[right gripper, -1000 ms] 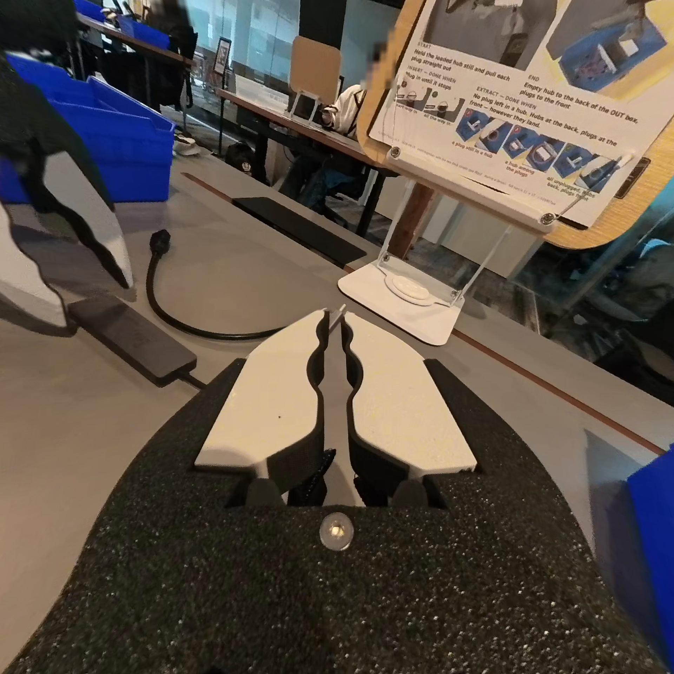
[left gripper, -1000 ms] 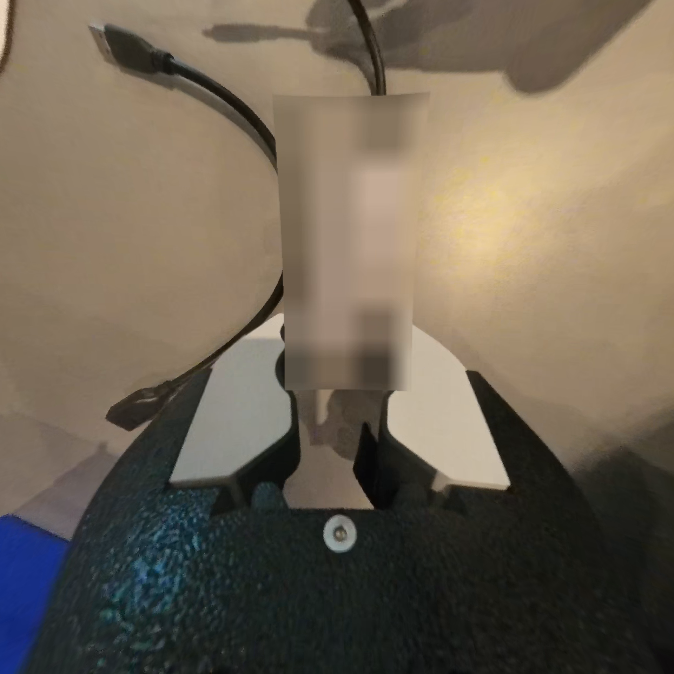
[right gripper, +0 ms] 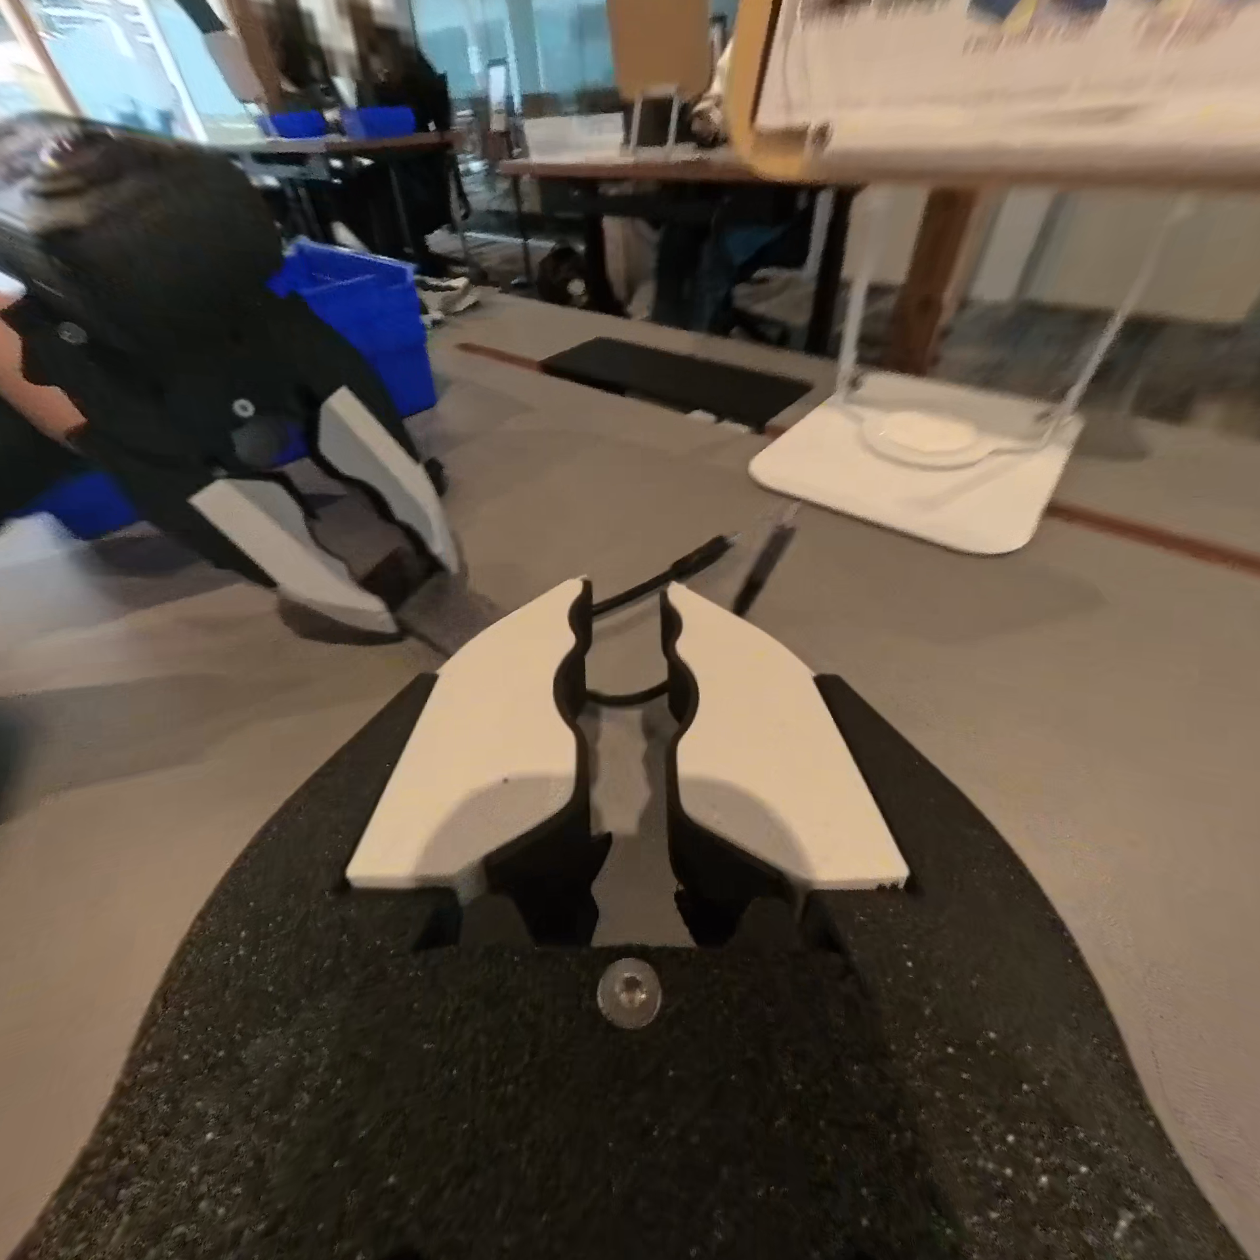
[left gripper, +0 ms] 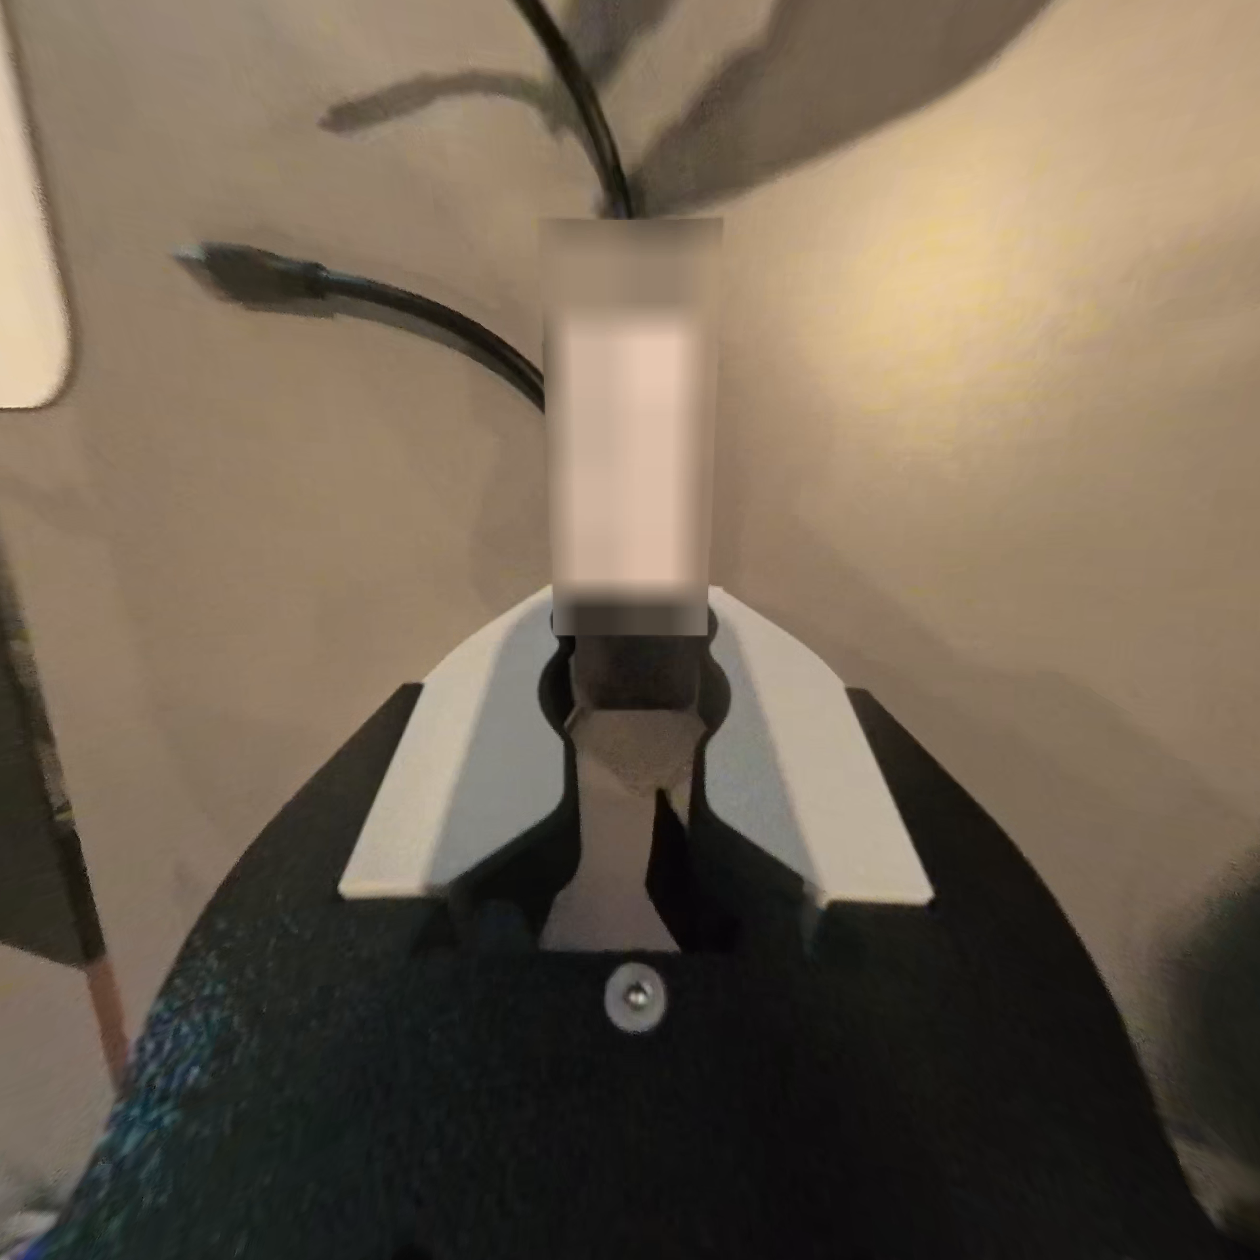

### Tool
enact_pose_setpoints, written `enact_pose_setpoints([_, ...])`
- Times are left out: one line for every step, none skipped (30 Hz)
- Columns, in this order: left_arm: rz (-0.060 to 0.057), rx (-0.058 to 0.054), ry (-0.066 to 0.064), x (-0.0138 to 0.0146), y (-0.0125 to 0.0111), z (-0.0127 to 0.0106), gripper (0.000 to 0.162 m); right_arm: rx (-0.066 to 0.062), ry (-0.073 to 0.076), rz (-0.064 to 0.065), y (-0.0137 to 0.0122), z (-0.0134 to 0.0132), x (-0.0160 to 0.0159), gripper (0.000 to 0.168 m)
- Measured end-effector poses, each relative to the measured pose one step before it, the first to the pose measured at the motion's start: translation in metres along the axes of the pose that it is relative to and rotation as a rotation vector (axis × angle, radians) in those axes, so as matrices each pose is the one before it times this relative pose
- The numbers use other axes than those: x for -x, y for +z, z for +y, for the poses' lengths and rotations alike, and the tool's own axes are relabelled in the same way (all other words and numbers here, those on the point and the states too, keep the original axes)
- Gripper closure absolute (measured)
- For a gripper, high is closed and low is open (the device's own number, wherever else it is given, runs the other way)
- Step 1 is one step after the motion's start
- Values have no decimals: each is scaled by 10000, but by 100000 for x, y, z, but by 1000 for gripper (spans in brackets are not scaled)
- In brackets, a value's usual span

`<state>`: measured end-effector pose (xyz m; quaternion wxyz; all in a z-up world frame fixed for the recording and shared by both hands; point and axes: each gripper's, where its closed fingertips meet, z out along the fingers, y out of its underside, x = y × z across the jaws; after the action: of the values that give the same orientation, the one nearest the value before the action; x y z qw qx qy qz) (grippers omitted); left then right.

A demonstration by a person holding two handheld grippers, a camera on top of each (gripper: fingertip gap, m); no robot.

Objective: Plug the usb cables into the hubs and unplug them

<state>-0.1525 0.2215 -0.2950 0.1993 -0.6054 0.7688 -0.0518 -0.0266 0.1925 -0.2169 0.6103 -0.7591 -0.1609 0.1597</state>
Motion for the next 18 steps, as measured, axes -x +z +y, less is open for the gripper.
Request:
enact_pose_setpoints([-340, -559, -288, 390, -256, -610, 129, 115, 498, -347, 129, 291, 272, 149])
enact_pose_setpoints([-316, -558, -293, 336, -260, -645, 129, 94, 539, -346, 115, 243, 257, 149])
enact_pose_setpoints([-311, -507, -247, 264, -243, -650, 129, 132, 585, -398, 125, 285, 308, 149])
enact_pose_setpoints([-411, -473, -183, 332, -217, -694, 129, 184, 656, -414, 162, 374, 307, 149])
enact_pose_setpoints([-343, -363, -58, 180, -144, -606, 129, 185, 700, -507, 219, 378, 400, 147])
enact_pose_setpoints([-330, -289, 16, 114, -75, -558, 129, 131, 746, -548, 244, 313, 457, 144])
enact_pose_setpoints([-392, -298, 45, 164, -64, -617, 129, 28, 760, -531, 243, 177, 425, 141])
enact_pose_setpoints([-318, -271, 54, 93, -64, -612, 129, -6, 720, -446, 249, 136, 263, 138])
enact_pose_setpoints([-384, -317, 22, 197, -76, -701, 129, -6, 660, -260, 234, 135, 37, 132])
enact_pose_setpoints([-379, -310, 29, 223, -116, -706, 130, -35, 496, -215, 169, 51, 23, 127])
enact_pose_setpoints([-327, -327, -31, 206, -137, -726, 130, -101, 422, -210, 154, -25, 71, 123])
enact_pose_setpoints([-272, -374, -117, 191, -134, -751, 130, -135, 428, -201, 116, -83, 127, 120])
enact_pose_setpoints([-84, -287, -146, -6, -78, -611, 130, -107, 418, -291, 130, -75, 269, 118])
enact_pose_setpoints([-46, -309, -139, -36, -76, -596, 130, -94, 433, -312, 119, -30, 277, 116])
enact_pose_setpoints([-20, -363, -103, -98, -113, -647, 130, -113, 398, -253, 85, -115, 272, 113])
enact_pose_setpoints([11, -409, -105, -169, -154, -733, 130, -136, 328, -286, 84, -118, 337, 111])
enact_pose_setpoints([7, -486, -98, -210, -210, -860, 130, -191, 321, -319, 61, -214, 365, 108])
enact_pose_setpoints([31, -527, -151, -257, -249, -942, 130, -292, 387, -358, 66, -360, 385, 105])
